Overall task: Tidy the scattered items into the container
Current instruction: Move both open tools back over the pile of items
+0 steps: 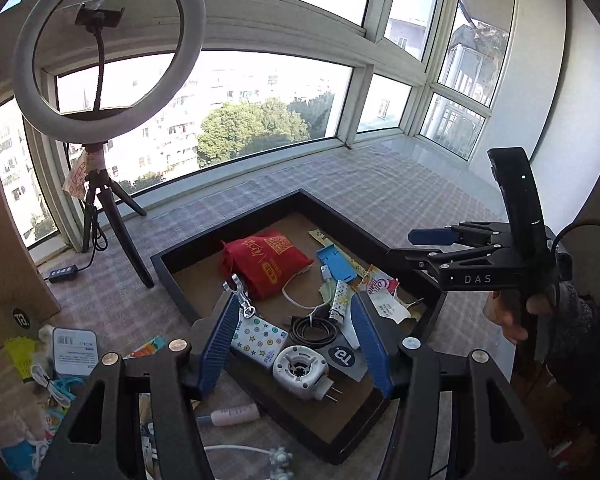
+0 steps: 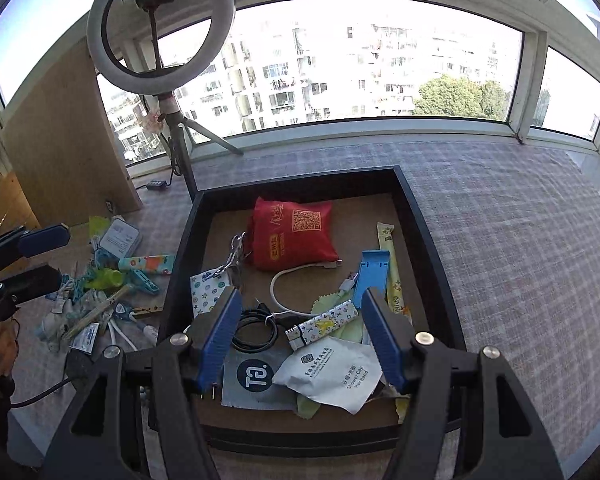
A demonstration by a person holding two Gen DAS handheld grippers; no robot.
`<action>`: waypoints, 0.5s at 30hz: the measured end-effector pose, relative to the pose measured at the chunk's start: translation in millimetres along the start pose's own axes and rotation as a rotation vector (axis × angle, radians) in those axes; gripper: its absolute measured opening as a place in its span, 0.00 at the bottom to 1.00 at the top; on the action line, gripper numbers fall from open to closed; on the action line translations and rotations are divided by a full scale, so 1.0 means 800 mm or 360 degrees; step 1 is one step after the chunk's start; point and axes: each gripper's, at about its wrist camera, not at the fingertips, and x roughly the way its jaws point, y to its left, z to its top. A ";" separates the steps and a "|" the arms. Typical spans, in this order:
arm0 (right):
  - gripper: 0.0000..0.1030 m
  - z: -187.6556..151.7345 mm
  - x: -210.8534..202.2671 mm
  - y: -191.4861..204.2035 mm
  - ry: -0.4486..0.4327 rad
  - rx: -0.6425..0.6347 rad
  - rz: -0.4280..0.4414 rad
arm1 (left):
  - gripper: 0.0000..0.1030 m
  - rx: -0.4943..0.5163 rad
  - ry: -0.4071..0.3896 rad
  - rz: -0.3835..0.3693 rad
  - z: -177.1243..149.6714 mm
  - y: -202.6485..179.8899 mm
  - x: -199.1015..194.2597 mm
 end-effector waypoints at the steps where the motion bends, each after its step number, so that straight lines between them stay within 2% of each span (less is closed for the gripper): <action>1: 0.60 0.001 0.001 0.008 0.0001 -0.0017 0.0024 | 0.53 -0.0009 -0.0003 0.0024 -0.004 0.007 -0.008; 4: 0.60 0.004 0.009 0.037 0.0012 -0.0097 0.0087 | 0.53 -0.0033 0.0000 0.0101 -0.023 0.036 -0.034; 7: 0.60 0.007 0.020 0.069 0.0042 -0.0177 0.0162 | 0.53 -0.0071 0.0016 0.0234 -0.051 0.075 -0.065; 12: 0.60 0.011 0.046 0.134 0.0106 -0.0341 0.0278 | 0.54 -0.0185 0.0068 0.0493 -0.115 0.151 -0.127; 15: 0.60 0.010 0.061 0.175 0.0149 -0.0449 0.0347 | 0.54 -0.0272 0.0129 0.0603 -0.160 0.192 -0.160</action>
